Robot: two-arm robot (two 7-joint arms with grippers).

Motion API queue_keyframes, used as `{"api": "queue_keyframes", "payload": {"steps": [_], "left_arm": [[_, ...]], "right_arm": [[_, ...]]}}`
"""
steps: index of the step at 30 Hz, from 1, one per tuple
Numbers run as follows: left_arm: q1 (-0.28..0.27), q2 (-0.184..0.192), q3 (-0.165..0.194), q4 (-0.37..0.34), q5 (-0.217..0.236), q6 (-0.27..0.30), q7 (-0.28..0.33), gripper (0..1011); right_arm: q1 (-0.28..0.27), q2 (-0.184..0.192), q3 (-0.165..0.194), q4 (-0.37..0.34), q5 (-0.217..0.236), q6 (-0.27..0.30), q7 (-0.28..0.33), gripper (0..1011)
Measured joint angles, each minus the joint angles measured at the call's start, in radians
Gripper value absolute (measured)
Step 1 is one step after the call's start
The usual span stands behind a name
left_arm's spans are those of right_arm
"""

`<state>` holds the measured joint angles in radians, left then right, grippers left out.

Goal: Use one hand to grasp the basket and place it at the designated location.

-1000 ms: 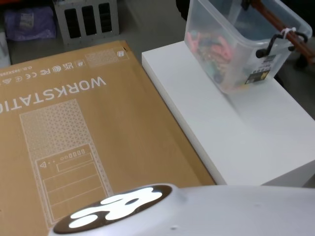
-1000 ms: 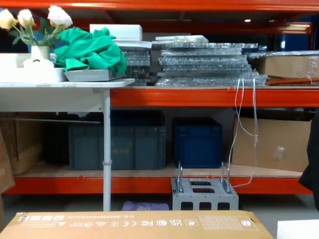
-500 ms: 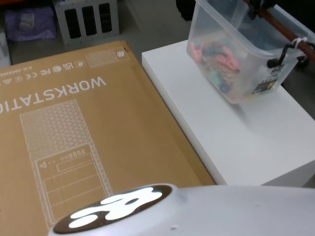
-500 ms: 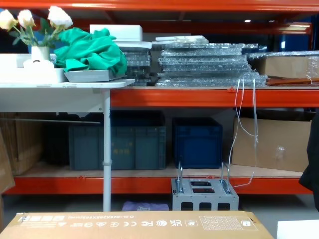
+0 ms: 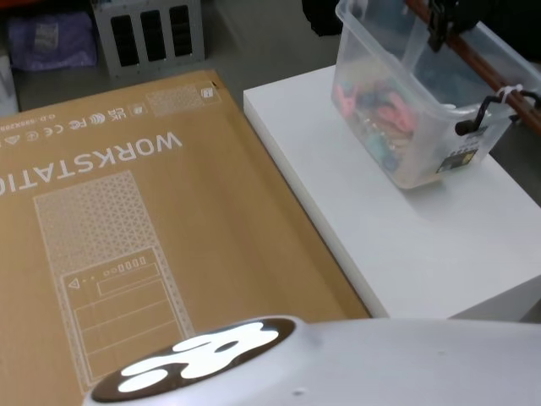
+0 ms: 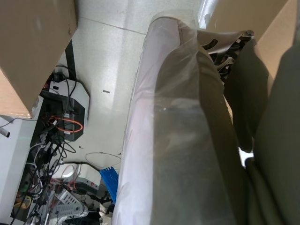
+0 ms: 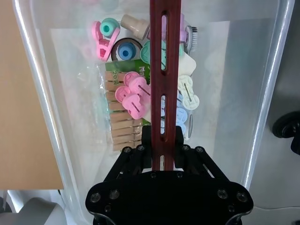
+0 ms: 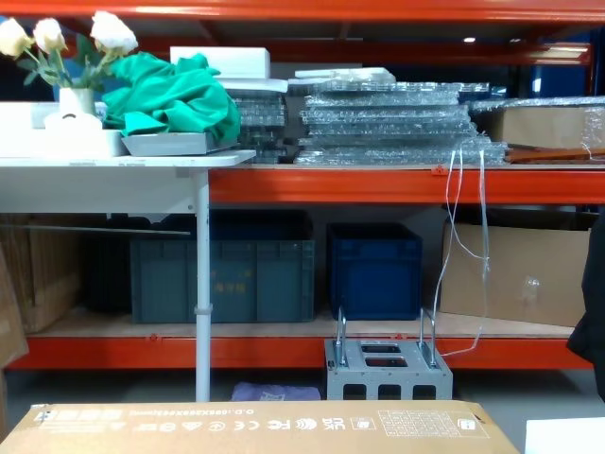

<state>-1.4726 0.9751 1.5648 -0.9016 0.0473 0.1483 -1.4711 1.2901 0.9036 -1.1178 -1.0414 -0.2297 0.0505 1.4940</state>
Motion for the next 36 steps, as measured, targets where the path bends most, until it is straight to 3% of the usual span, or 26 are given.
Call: {"api": "queue_keyframes", "payload": {"steps": [17,29,36], "left_arm": [[0.000,0.000,0.000,0.000,0.000,0.000,0.000,0],[0.000,0.000,0.000,0.000,0.000,0.000,0.000,0],[0.000,0.000,0.000,0.000,0.000,0.000,0.000,0]], "right_arm": [[-0.042,-0.042,0.001,0.046,-0.035,-0.003,-0.004,235],[-0.069,-0.045,0.000,0.024,-0.054,-0.008,-0.005,234],[-0.076,-0.039,0.013,0.019,-0.042,-0.017,-0.003,235]]}}
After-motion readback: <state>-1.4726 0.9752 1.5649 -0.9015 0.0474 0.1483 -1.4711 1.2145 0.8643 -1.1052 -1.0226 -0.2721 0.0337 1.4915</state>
